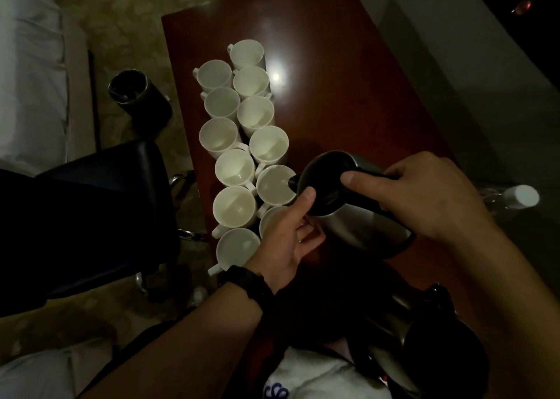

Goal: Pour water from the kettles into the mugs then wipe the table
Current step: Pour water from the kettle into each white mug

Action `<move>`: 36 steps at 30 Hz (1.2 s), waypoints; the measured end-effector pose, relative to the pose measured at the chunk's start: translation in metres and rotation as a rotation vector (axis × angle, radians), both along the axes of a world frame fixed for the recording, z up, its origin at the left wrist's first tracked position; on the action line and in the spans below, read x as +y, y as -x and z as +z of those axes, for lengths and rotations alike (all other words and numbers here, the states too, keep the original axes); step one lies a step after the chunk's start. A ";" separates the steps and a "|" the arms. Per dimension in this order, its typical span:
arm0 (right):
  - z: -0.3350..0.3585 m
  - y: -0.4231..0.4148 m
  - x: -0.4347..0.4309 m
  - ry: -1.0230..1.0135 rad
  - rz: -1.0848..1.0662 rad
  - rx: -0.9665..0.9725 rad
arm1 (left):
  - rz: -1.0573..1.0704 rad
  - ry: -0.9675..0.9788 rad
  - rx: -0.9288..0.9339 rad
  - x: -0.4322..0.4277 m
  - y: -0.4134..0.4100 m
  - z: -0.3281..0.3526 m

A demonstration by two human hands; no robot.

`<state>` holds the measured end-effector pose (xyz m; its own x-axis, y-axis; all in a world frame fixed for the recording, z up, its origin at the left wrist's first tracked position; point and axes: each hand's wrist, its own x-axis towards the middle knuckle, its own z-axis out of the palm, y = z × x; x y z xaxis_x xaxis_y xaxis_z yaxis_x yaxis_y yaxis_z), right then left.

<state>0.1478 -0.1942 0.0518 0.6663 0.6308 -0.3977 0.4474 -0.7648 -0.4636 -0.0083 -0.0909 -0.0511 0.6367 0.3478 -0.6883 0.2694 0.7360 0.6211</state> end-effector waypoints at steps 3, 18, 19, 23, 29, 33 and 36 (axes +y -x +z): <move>-0.001 0.000 -0.001 -0.005 -0.001 0.008 | 0.009 -0.001 0.004 0.000 0.000 -0.001; -0.015 0.009 -0.018 -0.224 -0.100 -0.010 | -0.042 -0.175 -0.003 0.006 0.001 0.008; -0.016 0.010 -0.020 -0.247 -0.117 0.009 | -0.056 -0.208 -0.017 0.007 0.001 0.011; -0.014 0.010 -0.023 -0.353 -0.215 0.058 | -0.105 -0.301 -0.059 0.012 0.002 0.019; 0.001 0.030 -0.029 -0.500 -0.371 0.132 | -0.142 -0.365 -0.113 0.038 0.006 0.038; 0.014 0.049 -0.023 -0.602 -0.437 0.144 | -0.171 -0.385 -0.177 0.055 0.008 0.055; 0.023 0.065 -0.016 -0.658 -0.465 0.151 | -0.173 -0.418 -0.221 0.065 0.013 0.065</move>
